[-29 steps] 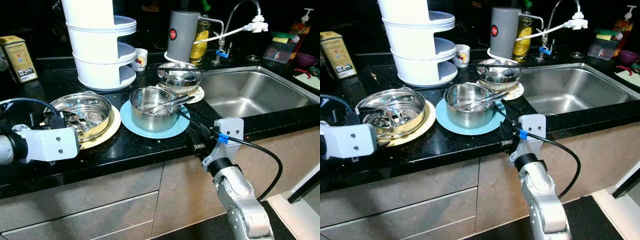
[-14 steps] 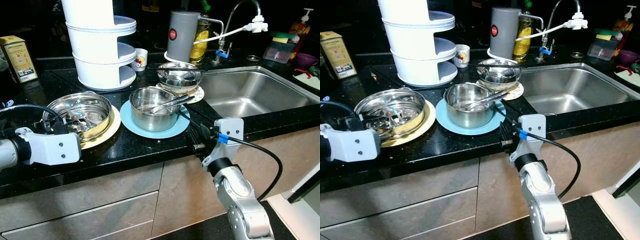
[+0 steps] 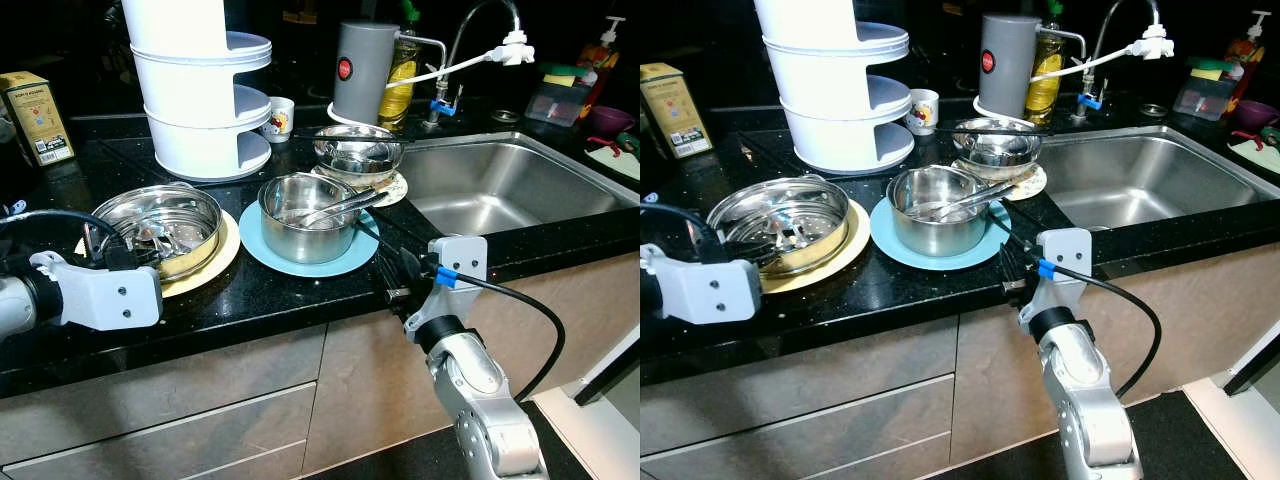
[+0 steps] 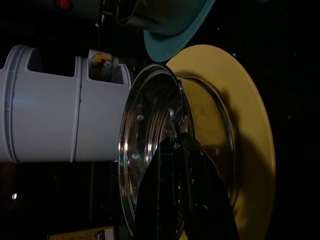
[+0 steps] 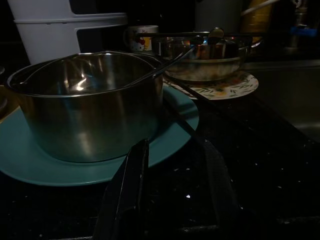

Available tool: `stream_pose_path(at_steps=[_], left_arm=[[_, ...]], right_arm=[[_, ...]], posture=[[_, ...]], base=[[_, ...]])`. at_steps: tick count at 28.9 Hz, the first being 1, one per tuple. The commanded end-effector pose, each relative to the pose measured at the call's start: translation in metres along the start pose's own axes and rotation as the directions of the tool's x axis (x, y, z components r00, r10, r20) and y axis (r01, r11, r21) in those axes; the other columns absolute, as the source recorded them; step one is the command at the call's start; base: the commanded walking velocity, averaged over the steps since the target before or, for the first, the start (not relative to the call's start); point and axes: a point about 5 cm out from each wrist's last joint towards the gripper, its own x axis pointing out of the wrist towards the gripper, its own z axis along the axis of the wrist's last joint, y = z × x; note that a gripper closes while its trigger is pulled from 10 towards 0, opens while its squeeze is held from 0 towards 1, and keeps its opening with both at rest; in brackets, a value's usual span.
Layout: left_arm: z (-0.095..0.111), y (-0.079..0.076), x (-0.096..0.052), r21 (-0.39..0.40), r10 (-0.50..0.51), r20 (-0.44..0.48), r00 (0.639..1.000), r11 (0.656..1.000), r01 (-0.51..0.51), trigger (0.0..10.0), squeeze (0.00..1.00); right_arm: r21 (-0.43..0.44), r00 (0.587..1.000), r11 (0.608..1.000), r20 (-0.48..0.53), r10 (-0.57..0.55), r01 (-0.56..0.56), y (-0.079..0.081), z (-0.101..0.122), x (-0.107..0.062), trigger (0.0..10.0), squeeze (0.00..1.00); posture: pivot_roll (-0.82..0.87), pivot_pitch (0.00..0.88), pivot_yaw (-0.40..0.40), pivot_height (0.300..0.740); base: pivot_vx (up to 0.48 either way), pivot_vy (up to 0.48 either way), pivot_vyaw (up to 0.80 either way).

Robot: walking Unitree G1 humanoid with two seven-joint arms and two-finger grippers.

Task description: Kitchen organization

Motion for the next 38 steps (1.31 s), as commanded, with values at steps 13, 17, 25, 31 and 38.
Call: stream_pose_path(at_steps=[13, 17, 25, 31, 38], left_arm=[[-0.001, 0.023, -0.001, -0.108, 0.153, 0.05, 0.987, 0.983, -0.147, 0.0, 0.0], [0.002, 0.038, -0.004, -0.161, 0.21, 0.081, 0.974, 0.967, -0.195, 0.0, 0.0], [0.014, 0.082, -0.015, -0.358, 0.417, 0.172, 0.893, 0.87, -0.337, 0.0, 0.0], [0.029, 0.119, -0.023, -0.76, 0.709, 0.217, 0.67, 0.554, -0.34, 0.0, 0.0], [0.009, 0.089, 0.005, -0.971, 0.657, -0.017, 0.754, 0.17, -0.171, 0.0, 0.0]], right_arm=[[0.006, 1.0, 1.0, -0.01, -0.003, 0.004, -0.001, -0.003, 0.0, 10.0, 0.0], [0.007, 1.0, 1.0, -0.01, -0.003, 0.003, -0.001, -0.003, -0.001, 10.0, 0.0], [0.011, 1.0, 1.0, -0.009, -0.004, 0.004, -0.001, -0.002, -0.001, 10.0, 0.0], [0.019, 1.0, 1.0, -0.009, 0.002, -0.001, 0.0, -0.002, 0.0, 10.0, 0.0], [0.027, 1.0, 1.0, -0.007, 0.005, -0.005, 0.001, -0.002, 0.0, 10.0, 0.0]], posture=[[-0.01, 0.102, -0.053, 0.74], [-0.01, 0.104, -0.053, 0.74], [-0.01, 0.104, -0.053, 0.74], [-0.01, 0.106, -0.053, 0.74], [-0.01, 0.107, -0.049, 0.74]], base=[[0.0, 0.0, 0.0], [0.0, 0.0, 0.0], [0.0, 0.0, 0.0], [0.0, 0.0, 0.0], [0.0, 0.0, 0.0]])
